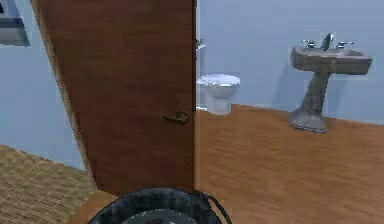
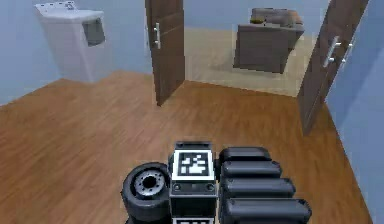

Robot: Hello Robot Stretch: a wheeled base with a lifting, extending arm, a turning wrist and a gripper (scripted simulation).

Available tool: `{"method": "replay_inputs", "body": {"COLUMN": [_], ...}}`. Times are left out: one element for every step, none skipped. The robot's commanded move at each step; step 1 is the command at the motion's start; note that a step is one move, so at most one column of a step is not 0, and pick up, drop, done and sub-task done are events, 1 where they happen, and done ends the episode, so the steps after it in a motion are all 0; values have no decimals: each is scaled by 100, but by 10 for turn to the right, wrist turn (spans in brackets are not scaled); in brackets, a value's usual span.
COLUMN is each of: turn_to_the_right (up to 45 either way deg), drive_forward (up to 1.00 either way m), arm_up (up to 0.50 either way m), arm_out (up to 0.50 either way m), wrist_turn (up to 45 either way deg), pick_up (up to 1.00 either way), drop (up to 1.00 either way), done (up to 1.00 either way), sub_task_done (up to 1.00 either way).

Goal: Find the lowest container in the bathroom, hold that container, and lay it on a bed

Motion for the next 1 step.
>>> {"method": "replay_inputs", "body": {"turn_to_the_right": [-450], "drive_forward": [0], "arm_up": [0], "arm_out": [0], "wrist_turn": [0], "pick_up": [0], "drop": [0], "done": [0], "sub_task_done": [0]}}
